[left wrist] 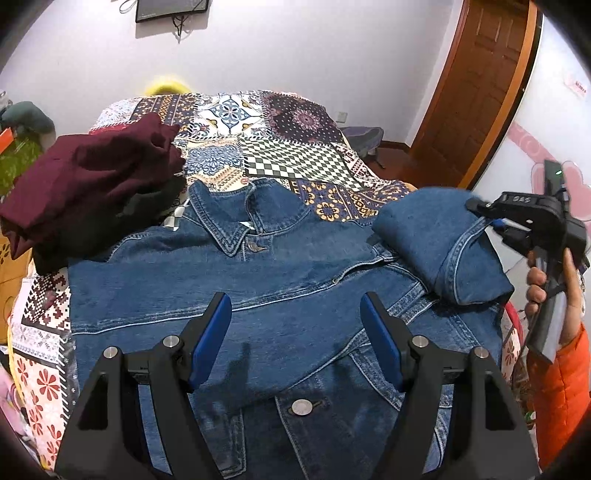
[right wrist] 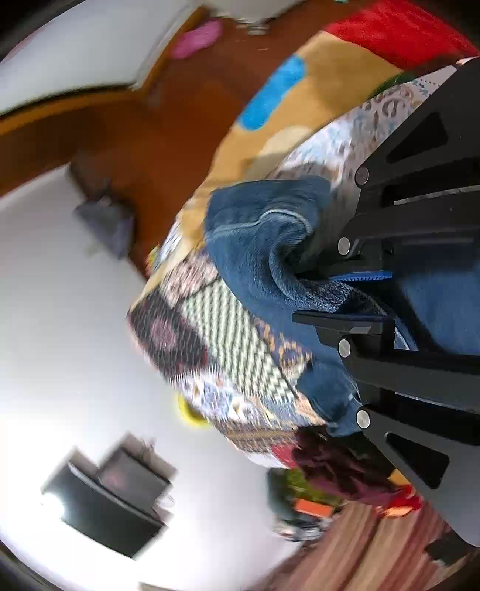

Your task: Fold large clothes

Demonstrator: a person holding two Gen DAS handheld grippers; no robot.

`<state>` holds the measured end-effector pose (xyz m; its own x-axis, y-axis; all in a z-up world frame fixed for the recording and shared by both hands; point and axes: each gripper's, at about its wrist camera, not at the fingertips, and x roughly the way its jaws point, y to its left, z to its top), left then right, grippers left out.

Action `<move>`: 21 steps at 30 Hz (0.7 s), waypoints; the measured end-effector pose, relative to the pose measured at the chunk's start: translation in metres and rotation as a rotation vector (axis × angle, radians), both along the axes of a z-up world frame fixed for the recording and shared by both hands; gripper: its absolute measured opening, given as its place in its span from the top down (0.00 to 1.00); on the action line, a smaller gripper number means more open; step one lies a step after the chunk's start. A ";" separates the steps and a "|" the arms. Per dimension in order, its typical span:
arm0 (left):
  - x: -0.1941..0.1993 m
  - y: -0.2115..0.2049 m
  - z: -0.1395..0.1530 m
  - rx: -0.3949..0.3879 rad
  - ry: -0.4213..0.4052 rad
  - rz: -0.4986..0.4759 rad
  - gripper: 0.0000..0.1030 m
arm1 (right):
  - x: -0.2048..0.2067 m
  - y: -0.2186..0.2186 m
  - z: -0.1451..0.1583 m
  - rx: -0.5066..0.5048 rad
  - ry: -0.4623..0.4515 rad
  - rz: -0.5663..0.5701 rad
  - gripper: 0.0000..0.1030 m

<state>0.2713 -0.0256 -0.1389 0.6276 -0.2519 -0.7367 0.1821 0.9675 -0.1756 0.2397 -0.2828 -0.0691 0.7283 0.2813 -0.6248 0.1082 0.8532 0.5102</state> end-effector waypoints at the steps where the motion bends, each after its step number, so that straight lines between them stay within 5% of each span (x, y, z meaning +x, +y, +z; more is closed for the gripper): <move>1: -0.001 0.003 0.001 -0.003 -0.004 0.004 0.31 | -0.002 0.008 0.009 -0.030 -0.027 0.014 0.89; 8: -0.015 0.027 0.014 -0.026 -0.044 0.034 0.31 | -0.010 0.079 0.052 -0.110 -0.133 0.213 0.90; 12: -0.026 0.051 0.025 -0.038 -0.074 0.068 0.31 | -0.008 0.130 0.046 -0.149 -0.119 0.343 0.90; 21: -0.044 0.096 0.023 -0.027 -0.075 0.125 0.29 | 0.003 0.222 -0.069 -0.205 0.220 0.624 0.87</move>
<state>0.2274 0.0702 -0.1161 0.7083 -0.1871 -0.6807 0.0738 0.9786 -0.1921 0.2429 -0.0607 -0.1377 0.3194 0.4668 -0.8247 -0.3518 0.8665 0.3542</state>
